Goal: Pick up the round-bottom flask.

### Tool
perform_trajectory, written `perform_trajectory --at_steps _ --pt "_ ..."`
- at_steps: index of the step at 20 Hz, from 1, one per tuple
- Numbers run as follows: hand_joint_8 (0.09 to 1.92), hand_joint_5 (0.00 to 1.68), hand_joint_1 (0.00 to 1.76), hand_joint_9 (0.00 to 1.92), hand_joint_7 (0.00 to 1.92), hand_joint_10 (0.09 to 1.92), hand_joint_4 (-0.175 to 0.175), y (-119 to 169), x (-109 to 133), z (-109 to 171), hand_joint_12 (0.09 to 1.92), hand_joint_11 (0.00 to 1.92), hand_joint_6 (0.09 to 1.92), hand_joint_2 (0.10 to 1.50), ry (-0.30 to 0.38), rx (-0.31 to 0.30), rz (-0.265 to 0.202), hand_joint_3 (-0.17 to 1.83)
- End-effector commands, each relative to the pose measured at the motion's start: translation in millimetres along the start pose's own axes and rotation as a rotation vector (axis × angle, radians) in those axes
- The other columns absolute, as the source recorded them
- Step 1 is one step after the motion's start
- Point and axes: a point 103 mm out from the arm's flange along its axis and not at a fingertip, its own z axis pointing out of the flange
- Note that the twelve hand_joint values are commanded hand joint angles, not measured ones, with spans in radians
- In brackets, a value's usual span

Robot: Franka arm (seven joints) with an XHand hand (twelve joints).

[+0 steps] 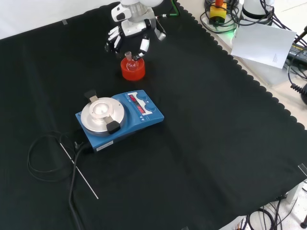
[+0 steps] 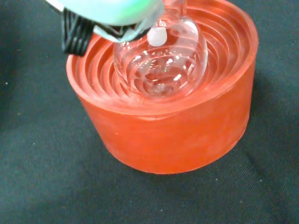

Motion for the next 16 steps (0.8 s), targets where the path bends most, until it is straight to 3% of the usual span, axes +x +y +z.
perform_trajectory --at_steps 1,16 --pt "0.71 0.83 0.96 0.48 0.27 0.69 -0.104 0.4 -3.3 -0.4 1.38 0.25 0.79 0.63 -0.005 0.002 0.007 0.75" --pt "0.71 0.8 0.95 0.49 0.27 0.68 -0.106 -0.9 -11.1 -0.9 1.37 0.26 0.78 0.65 0.012 0.012 0.009 0.71"
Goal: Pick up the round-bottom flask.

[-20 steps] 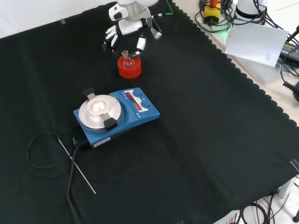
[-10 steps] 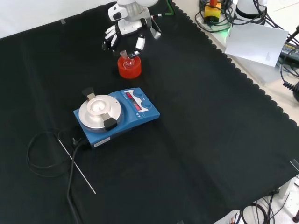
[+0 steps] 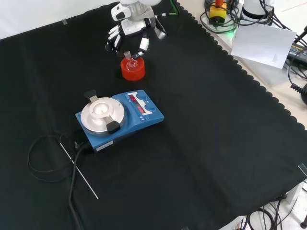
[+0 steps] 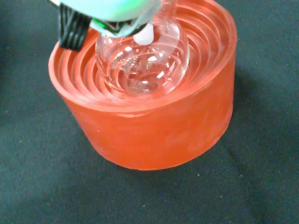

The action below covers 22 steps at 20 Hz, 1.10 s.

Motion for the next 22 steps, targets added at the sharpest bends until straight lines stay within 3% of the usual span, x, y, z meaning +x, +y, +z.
perform_trajectory --at_steps 1,16,19,22 --pt "0.71 0.79 0.95 0.49 0.27 0.68 -0.106 0.5 -2.8 -0.8 1.37 0.26 0.78 0.65 0.018 0.006 0.0 0.71" --pt "0.71 0.69 0.86 0.48 0.25 0.68 -0.104 -0.9 -6.8 0.2 1.38 0.25 0.79 0.66 0.061 0.017 -0.005 0.7" --pt "0.72 0.71 0.86 0.48 0.25 0.68 -0.108 -0.8 -5.7 0.9 1.38 0.25 0.79 0.66 0.052 0.017 -0.01 0.69" --pt "0.72 0.92 0.87 0.49 0.28 0.69 -0.139 -0.5 -5.5 2.1 1.38 0.25 0.78 0.69 0.05 0.022 -0.007 0.67"
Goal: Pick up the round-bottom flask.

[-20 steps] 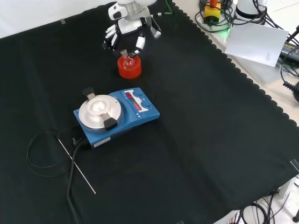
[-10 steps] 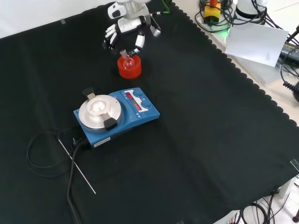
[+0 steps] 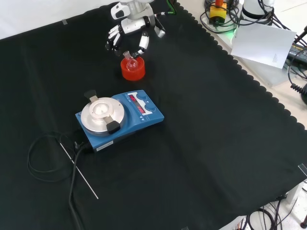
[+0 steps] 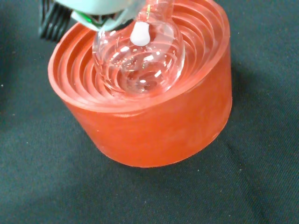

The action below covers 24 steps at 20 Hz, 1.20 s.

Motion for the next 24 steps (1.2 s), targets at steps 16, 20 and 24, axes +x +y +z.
perform_trajectory --at_steps 16,20,24 --pt "0.71 1.11 1.12 0.58 0.37 0.66 -0.032 1.6 4.0 -12.1 1.36 0.32 1.04 0.66 -0.008 -0.034 -0.02 0.82" --pt "0.71 1.11 1.14 0.6 0.39 0.65 -0.068 2.6 11.0 -20.5 1.36 0.33 1.09 0.62 0.005 -0.018 -0.054 0.9" --pt "0.72 1.1 1.14 0.61 0.39 0.64 -0.073 3.4 18.3 -30.5 1.35 0.34 1.11 0.62 -0.004 0.009 -0.091 0.92"
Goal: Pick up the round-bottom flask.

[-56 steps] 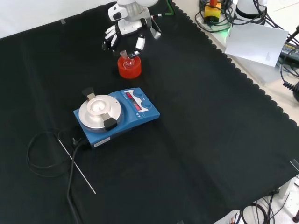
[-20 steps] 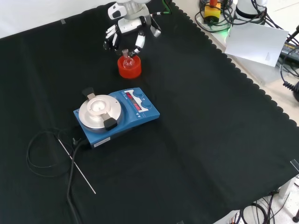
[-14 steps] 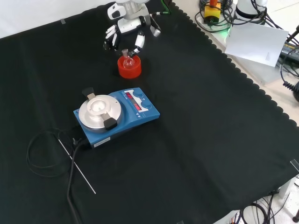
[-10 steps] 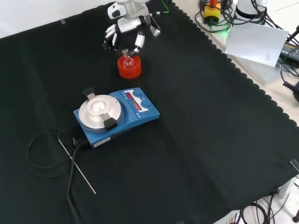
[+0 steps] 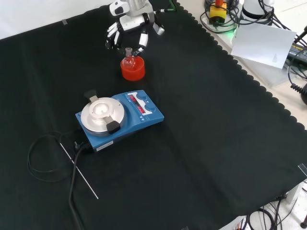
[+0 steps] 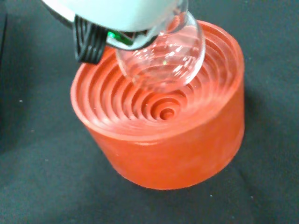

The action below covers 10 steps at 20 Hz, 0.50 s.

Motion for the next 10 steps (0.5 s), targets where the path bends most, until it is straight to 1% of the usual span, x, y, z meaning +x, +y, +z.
perform_trajectory --at_steps 1,5,8,10 --pt "0.72 1.1 1.14 0.61 0.39 0.64 -0.073 2.5 11.8 -16.9 1.35 0.34 1.11 0.61 -0.008 0.036 -0.059 0.93" --pt "0.72 1.1 1.14 0.61 0.39 0.64 -0.073 2.9 18.8 -31.1 1.35 0.34 1.11 0.61 -0.039 0.064 -0.082 0.93" --pt "0.72 1.1 1.14 0.61 0.39 0.64 -0.07 3.4 24.3 -44.2 1.35 0.34 1.11 0.61 -0.067 0.091 -0.09 0.93" --pt "0.72 1.1 1.13 0.61 0.39 0.64 -0.051 3.8 29.0 -53.3 1.35 0.34 1.12 0.61 -0.082 0.109 -0.096 0.94"
